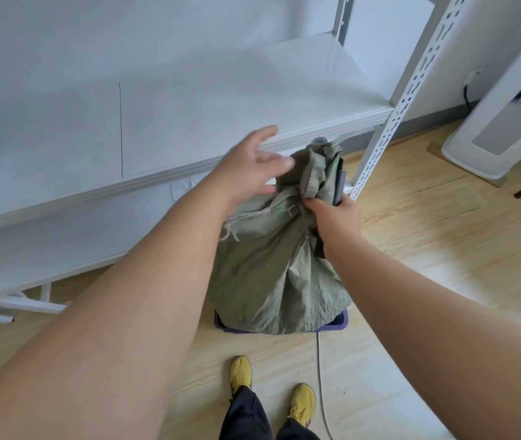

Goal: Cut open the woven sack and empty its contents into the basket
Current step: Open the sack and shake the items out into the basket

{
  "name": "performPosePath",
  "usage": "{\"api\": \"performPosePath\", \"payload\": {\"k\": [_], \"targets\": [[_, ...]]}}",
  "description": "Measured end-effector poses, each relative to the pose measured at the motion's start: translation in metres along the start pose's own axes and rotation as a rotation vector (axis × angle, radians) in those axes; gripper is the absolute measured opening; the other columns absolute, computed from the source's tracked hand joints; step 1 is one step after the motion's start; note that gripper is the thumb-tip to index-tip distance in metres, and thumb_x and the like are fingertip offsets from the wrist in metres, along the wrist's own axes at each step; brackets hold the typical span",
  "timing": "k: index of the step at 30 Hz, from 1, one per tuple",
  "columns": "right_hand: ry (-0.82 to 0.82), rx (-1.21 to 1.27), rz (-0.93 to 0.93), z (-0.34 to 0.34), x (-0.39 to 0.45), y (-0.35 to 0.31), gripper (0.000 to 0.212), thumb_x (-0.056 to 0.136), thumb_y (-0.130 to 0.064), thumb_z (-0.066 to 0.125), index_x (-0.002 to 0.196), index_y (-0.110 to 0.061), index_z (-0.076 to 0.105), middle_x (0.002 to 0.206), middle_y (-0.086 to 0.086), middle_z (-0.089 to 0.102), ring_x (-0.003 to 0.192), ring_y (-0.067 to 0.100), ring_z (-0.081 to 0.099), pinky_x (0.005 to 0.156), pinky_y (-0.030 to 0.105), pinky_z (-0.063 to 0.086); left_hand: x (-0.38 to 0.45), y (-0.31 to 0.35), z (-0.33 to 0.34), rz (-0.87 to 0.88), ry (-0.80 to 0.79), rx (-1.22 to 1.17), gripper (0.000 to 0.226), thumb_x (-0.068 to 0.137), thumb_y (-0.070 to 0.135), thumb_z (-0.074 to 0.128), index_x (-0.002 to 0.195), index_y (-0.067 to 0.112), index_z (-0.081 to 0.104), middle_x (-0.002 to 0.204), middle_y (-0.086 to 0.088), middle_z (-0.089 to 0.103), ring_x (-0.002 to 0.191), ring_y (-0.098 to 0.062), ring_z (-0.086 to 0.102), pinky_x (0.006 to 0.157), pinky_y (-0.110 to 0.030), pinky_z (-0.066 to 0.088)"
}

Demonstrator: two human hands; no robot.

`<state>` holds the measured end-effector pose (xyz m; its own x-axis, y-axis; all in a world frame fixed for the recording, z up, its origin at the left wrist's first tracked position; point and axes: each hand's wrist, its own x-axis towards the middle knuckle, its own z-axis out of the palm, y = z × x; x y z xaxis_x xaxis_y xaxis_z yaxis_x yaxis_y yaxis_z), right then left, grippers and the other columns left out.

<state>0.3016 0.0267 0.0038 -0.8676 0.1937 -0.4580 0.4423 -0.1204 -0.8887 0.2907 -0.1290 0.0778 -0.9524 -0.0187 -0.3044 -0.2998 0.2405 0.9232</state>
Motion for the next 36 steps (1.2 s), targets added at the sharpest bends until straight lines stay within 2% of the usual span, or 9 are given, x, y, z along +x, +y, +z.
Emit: {"api": "performPosePath", "payload": {"k": [2, 5, 7, 10, 13, 17, 21, 31, 36], "targets": [[0.005, 0.005, 0.049, -0.005, 0.007, -0.008, 0.021, 0.074, -0.017, 0.081, 0.085, -0.022, 0.064, 0.091, 0.009, 0.072, 0.083, 0.030, 0.071, 0.078, 0.047, 0.060, 0.001, -0.030, -0.030, -0.030, 0.249, 0.403, 0.061, 0.090, 0.011, 0.058, 0.145, 0.032, 0.040, 0.129, 0.000, 0.059, 0.107, -0.022, 0.062, 0.083, -0.031, 0.051], [-0.032, 0.031, 0.100, -0.003, 0.011, -0.018, 0.025, 0.075, -0.012, 0.082, 0.087, -0.019, 0.061, 0.094, 0.011, 0.072, 0.081, 0.030, 0.071, 0.072, 0.042, 0.061, -0.011, -0.074, -0.040, -0.420, 0.095, 0.798, 0.099, 0.080, 0.025, 0.077, 0.156, 0.027, 0.013, 0.153, -0.013, 0.033, 0.133, -0.033, 0.044, 0.104, -0.038, 0.041], [-0.087, -0.002, 0.128, 0.003, 0.009, -0.022, 0.030, 0.072, -0.012, 0.085, 0.092, -0.017, 0.064, 0.092, 0.011, 0.073, 0.081, 0.031, 0.072, 0.071, 0.043, 0.061, -0.018, -0.082, -0.020, -0.454, -0.071, 0.626, 0.113, 0.078, 0.025, 0.081, 0.157, 0.023, 0.000, 0.158, -0.012, 0.020, 0.142, -0.032, 0.032, 0.109, -0.032, 0.040], [-0.247, -0.098, 0.158, 0.016, 0.003, -0.026, 0.041, 0.069, -0.012, 0.086, 0.106, -0.010, 0.067, 0.092, 0.013, 0.075, 0.082, 0.030, 0.074, 0.069, 0.041, 0.062, -0.015, -0.086, 0.016, -0.218, -0.085, 0.298, 0.072, 0.091, 0.010, 0.068, 0.152, 0.012, 0.030, 0.145, 0.007, 0.040, 0.138, -0.016, 0.038, 0.077, -0.005, 0.049], [-0.379, -0.114, 0.114, 0.028, -0.001, -0.035, 0.043, 0.070, -0.012, 0.085, 0.108, -0.006, 0.067, 0.096, 0.014, 0.075, 0.086, 0.029, 0.074, 0.073, 0.041, 0.061, -0.007, -0.089, 0.035, -0.063, -0.029, 0.148, 0.063, 0.085, 0.024, 0.074, 0.142, 0.020, 0.047, 0.136, 0.015, 0.051, 0.127, 0.001, 0.045, 0.101, -0.008, 0.036], [-0.435, -0.158, -0.027, 0.030, 0.001, -0.050, 0.034, 0.077, -0.023, 0.081, 0.103, -0.010, 0.064, 0.088, 0.001, 0.065, 0.066, 0.011, 0.060, 0.056, 0.023, 0.048, 0.006, -0.088, 0.034, -0.290, 0.191, -0.044, 0.043, 0.098, 0.029, 0.054, 0.137, 0.010, 0.053, 0.137, -0.005, 0.056, 0.125, -0.022, 0.052, 0.095, -0.027, 0.041], [-0.323, -0.417, -0.107, 0.012, 0.007, -0.032, 0.065, 0.069, -0.042, 0.085, 0.124, -0.023, 0.057, 0.114, -0.008, 0.062, 0.085, 0.011, 0.060, 0.071, 0.026, 0.049, 0.008, -0.081, 0.015, -0.441, 0.273, -0.355, 0.054, 0.080, 0.040, 0.072, 0.129, 0.022, 0.060, 0.125, 0.001, 0.065, 0.110, -0.021, 0.062, 0.096, -0.037, 0.050], [-0.214, -0.250, -0.107, 0.034, -0.009, 0.003, 0.058, 0.065, -0.033, 0.090, 0.113, -0.023, 0.059, 0.097, -0.002, 0.068, 0.086, 0.014, 0.067, 0.074, 0.031, 0.055, 0.028, -0.038, 0.007, -0.346, 0.176, -0.112, 0.042, 0.084, 0.035, 0.067, 0.122, 0.018, 0.064, 0.116, 0.001, 0.066, 0.104, -0.020, 0.061, 0.095, -0.038, 0.050], [-0.098, -0.183, -0.071, 0.051, -0.014, 0.006, 0.055, 0.067, -0.029, 0.089, 0.111, -0.016, 0.060, 0.096, 0.000, 0.070, 0.086, 0.015, 0.069, 0.071, 0.029, 0.056, 0.027, -0.037, 0.009, -0.367, 0.094, -0.193, 0.049, 0.084, 0.041, 0.071, 0.125, 0.016, 0.062, 0.118, 0.000, 0.065, 0.102, -0.017, 0.059, 0.073, -0.025, 0.040]]}}
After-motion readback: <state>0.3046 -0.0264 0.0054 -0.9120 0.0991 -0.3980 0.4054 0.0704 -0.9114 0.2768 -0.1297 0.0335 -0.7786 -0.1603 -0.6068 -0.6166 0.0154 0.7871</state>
